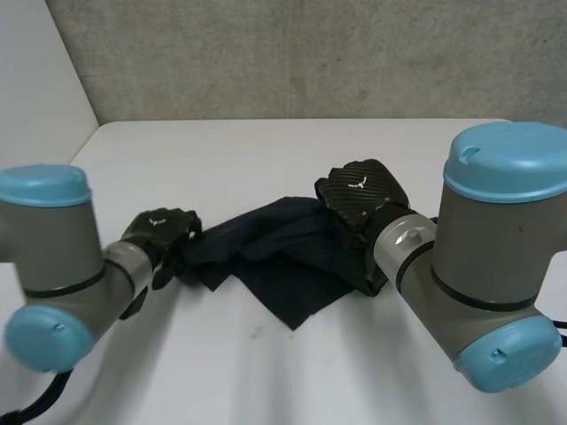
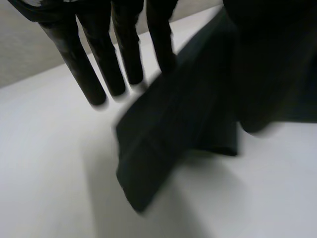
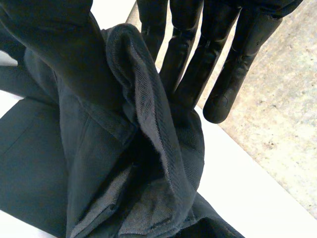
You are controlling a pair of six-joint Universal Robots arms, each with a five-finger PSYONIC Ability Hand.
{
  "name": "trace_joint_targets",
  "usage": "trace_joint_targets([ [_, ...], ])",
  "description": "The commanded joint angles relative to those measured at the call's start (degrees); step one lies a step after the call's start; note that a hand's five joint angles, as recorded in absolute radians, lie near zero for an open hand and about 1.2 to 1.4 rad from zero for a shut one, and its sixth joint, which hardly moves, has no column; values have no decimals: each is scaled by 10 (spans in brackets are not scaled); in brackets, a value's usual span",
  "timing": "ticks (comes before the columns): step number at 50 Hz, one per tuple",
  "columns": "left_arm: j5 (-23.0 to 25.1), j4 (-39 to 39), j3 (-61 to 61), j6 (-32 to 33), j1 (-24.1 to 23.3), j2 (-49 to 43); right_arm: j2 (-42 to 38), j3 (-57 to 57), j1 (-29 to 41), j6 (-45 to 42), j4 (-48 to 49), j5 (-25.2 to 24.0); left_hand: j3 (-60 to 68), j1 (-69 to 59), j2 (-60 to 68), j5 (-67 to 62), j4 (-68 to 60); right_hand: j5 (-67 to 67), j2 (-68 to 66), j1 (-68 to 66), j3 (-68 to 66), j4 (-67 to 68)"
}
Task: Fold the shorts.
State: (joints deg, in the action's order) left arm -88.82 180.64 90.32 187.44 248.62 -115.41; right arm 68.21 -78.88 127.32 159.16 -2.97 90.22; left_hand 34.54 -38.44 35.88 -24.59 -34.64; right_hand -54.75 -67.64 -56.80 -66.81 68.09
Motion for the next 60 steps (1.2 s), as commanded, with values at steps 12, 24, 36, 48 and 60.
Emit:
trace_joint_targets([
  [12, -10, -98, -142, 7, -23, 147, 126, 69, -58, -195, -88, 15, 455, -416, 441, -454, -454, -152, -124, -232, -132, 119],
  [24, 16, -156, -86, 12, -56, 187, 78, 129, -115, -188, -282, -36, 455, -416, 441, -454, -454, -152, -124, -232, -132, 119],
  [36, -71, -125, -294, 124, -112, -73, -75, 196, -144, -152, -219, -57, 455, -416, 441, -454, -454, -152, -124, -232, -132, 119],
  [48, -135, 130, -597, 151, -118, -50, -20, 316, -143, -119, 232, -21, 455, -416, 441, -454, -454, -152, -124, -232, -132, 119],
  [60, -135, 207, -351, 147, -98, 64, 11, 226, -140, -112, 240, -25, 455, -416, 441, -454, -454, -152, -124, -232, -132, 119],
])
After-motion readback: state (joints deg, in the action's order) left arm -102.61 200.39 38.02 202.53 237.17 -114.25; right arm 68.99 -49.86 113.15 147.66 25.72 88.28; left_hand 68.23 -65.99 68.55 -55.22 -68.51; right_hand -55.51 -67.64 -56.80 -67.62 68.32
